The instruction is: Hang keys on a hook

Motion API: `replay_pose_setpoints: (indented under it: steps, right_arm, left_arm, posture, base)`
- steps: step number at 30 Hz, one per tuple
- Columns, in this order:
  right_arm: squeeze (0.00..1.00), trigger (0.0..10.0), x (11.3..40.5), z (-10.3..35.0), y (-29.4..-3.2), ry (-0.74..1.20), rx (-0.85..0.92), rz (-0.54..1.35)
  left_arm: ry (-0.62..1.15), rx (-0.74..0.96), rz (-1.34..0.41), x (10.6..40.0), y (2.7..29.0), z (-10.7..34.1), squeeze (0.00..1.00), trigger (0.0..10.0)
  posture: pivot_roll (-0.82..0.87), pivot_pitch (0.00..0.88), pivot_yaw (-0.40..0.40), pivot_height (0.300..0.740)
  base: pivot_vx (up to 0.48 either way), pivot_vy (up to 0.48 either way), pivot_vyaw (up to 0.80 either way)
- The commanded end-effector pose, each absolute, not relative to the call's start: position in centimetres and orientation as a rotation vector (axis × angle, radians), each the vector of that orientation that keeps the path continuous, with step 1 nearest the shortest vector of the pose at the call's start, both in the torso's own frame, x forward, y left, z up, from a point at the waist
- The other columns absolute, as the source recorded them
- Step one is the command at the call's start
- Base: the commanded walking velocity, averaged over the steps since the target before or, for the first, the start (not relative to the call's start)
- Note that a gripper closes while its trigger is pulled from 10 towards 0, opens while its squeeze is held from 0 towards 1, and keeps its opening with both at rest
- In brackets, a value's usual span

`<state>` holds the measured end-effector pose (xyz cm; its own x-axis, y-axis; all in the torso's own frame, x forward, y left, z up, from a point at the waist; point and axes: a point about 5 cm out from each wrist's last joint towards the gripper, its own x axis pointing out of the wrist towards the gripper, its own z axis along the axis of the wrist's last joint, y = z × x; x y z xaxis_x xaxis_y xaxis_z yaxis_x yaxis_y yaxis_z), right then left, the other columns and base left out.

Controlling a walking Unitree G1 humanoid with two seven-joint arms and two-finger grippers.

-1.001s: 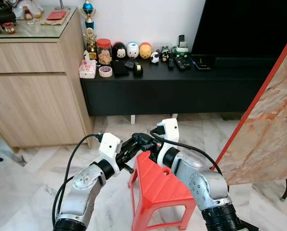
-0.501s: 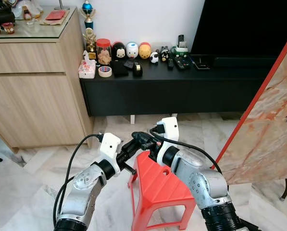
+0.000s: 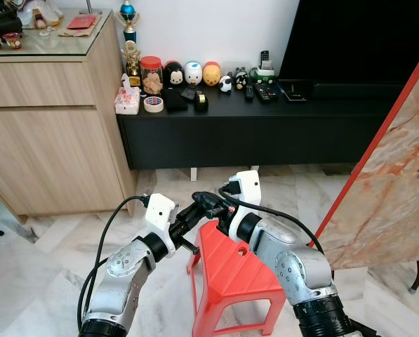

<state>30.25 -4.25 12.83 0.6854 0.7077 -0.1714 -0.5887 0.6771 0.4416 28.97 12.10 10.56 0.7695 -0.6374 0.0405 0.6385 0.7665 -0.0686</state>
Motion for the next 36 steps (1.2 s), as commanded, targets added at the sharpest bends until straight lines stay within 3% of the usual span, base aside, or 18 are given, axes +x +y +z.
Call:
replay_pose_setpoints:
  steps: [1,36]
  right_arm:
    - [0.00,10.0,30.45,12.84,-4.41,0.347,0.379,0.736]
    - [0.00,10.0,30.57,12.92,-4.57,0.342,0.385,0.726]
  left_arm:
    - [-0.013,-0.089,-0.711,28.93,11.80,10.61,0.00,0.0]
    - [-0.014,-0.039,-0.708,28.90,11.74,10.47,0.00,0.0]
  posture:
    - [0.13,0.018,-0.082,0.740]
    - [0.13,0.021,-0.085,0.740]
  base:
    - [0.000,0.000,0.00]
    - [0.000,0.000,0.00]
